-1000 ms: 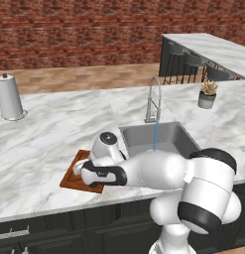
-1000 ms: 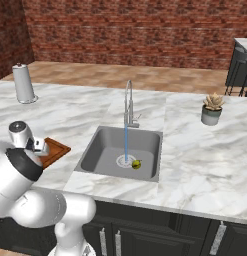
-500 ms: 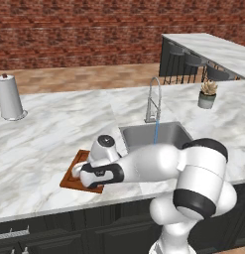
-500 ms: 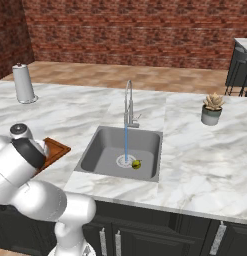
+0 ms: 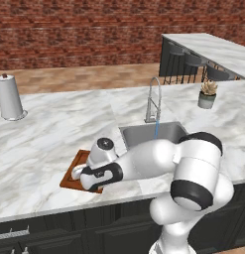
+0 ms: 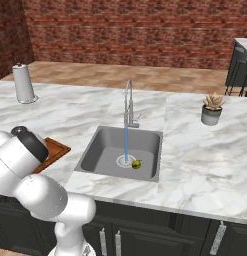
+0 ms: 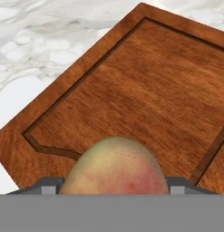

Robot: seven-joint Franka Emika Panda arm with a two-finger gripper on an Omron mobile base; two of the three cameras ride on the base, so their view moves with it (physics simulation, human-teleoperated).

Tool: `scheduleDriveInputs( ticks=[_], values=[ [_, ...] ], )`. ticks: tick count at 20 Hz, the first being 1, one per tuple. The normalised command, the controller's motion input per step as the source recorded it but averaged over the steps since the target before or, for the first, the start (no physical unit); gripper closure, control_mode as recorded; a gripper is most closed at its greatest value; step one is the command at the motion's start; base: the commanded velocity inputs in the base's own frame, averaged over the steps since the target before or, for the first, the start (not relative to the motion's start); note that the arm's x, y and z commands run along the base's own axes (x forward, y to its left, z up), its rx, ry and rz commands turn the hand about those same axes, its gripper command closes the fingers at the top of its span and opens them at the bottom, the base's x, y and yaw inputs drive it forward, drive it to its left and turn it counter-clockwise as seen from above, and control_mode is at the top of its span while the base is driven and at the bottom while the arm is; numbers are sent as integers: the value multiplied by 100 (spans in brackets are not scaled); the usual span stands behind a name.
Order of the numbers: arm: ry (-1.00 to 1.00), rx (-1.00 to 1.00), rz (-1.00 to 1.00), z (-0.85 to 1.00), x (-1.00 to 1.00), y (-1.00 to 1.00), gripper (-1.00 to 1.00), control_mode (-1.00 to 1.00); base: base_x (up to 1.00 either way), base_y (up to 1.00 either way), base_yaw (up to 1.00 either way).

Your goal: Pick the peach, pear from the sink and place them on the cutting board to airdry. Then turn off the sink faucet.

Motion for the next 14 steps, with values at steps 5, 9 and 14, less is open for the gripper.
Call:
scheduleDriveInputs(
  ticks=[5, 9, 14],
  values=[
    [0, 0, 0, -12, 4, 2, 100, -100, 0, 0, 0],
    [0, 0, 0, -13, 10, 1, 100, -100, 0, 0, 0],
    [0, 0, 0, -12, 9, 1, 100, -100, 0, 0, 0]
  ],
)
